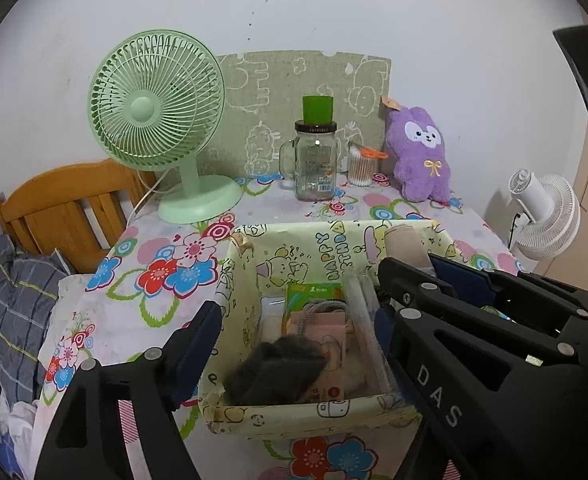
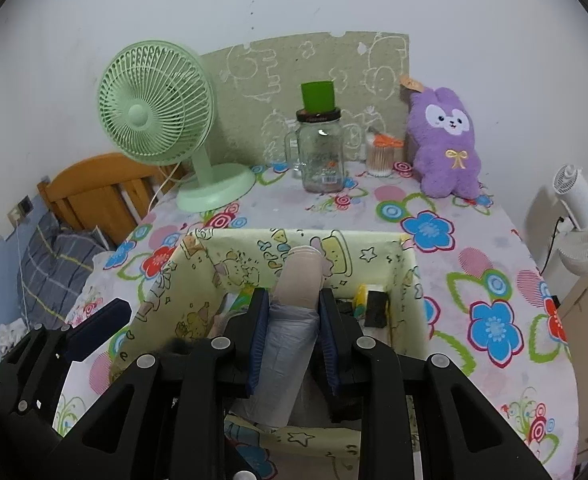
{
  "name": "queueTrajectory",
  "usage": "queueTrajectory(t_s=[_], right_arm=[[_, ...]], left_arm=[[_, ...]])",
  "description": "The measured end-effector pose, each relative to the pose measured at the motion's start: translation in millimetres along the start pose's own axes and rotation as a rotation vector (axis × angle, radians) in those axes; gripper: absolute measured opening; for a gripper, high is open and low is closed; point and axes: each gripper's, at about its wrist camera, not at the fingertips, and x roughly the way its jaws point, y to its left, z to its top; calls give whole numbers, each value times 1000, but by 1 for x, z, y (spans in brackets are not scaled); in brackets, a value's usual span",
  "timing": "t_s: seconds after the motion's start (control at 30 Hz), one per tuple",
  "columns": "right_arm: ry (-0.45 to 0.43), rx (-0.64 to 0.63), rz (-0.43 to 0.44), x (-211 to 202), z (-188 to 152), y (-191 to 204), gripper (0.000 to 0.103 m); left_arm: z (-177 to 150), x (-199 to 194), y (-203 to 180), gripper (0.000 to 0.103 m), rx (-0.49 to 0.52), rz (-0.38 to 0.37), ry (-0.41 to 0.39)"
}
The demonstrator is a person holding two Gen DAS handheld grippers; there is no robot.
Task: Organize soft objects
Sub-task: 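Lower the gloves and roll into the box and open both tools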
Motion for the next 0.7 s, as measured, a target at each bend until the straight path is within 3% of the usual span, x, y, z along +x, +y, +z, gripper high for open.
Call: queueTrajectory(t_s=[0.43, 0.6, 0.67, 0.7], right_arm=[[20, -27, 19, 9, 0, 5, 31], [6, -51, -19, 5, 0, 6, 42], [-7, -46, -6, 0, 0, 4, 71], [-23, -44, -7, -3, -1, 3, 76]], left_arm=[[-2, 8, 4, 84, -10, 0, 24], [-2, 8, 4, 88, -12, 2, 24], [-2, 7, 4, 91, -14, 1, 24], [-2, 6, 4, 91, -17, -5, 22]])
